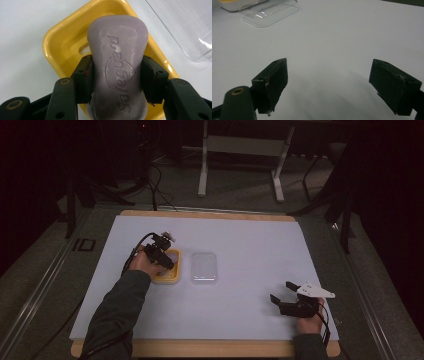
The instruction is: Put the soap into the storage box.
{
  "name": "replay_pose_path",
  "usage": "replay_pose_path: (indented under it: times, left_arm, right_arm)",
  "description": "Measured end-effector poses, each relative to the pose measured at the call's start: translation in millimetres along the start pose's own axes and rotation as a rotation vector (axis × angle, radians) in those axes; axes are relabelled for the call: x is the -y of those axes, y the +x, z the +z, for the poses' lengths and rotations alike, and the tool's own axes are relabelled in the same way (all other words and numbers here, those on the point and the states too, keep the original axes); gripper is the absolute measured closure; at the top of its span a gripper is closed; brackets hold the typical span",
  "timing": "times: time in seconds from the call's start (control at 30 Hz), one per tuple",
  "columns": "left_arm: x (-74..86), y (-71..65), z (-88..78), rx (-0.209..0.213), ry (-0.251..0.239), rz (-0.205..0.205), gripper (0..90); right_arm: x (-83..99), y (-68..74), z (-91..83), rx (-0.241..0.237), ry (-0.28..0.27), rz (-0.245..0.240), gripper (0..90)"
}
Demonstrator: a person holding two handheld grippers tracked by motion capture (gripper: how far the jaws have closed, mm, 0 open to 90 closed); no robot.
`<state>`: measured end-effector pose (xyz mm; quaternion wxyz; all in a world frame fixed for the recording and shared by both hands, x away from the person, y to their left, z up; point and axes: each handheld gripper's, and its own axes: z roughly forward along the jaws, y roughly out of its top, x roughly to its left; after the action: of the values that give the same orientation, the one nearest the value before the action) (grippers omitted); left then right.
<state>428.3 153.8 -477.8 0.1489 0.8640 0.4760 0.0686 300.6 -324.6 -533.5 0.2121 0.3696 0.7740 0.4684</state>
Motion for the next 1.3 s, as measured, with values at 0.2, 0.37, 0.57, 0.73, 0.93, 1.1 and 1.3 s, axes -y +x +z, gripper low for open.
replay_pose_path:
  times: [0.2,0.37,0.57,0.73,0.93,1.1,1.3]
  left_arm:
    - [0.3,3.7,-0.4,0.011,-0.008,-0.037,47.5]
    - [0.7,5.9,-8.0,0.008,-0.049,-0.046,37.2]
    - [1.8,6.1,-11.7,0.012,-0.055,-0.033,35.0]
    - [0.8,1.7,-14.9,0.01,-0.063,-0.003,34.5]
    - [0.0,-5.4,-18.8,0.002,-0.078,0.058,34.3]
    - [1.1,-8.5,-22.1,-0.002,-0.086,0.076,34.4]
    - [5.3,-12.1,-25.9,-0.004,-0.111,0.095,34.5]
  right_arm:
    - [0.0,-0.2,0.0,-0.001,-0.001,-0.001,15.1]
    - [0.0,-0.1,0.1,0.0,0.0,0.0,15.1]
    - [0.0,-0.1,0.1,0.0,0.001,0.002,15.1]
    - [0.0,-0.2,0.1,-0.001,0.001,0.001,15.1]
    - [0.0,-0.2,0.1,-0.001,0.001,0.001,15.1]
    - [-0.1,-0.4,0.2,-0.002,0.001,0.001,15.1]
    - [-0.1,-0.3,0.3,-0.001,0.003,0.002,15.1]
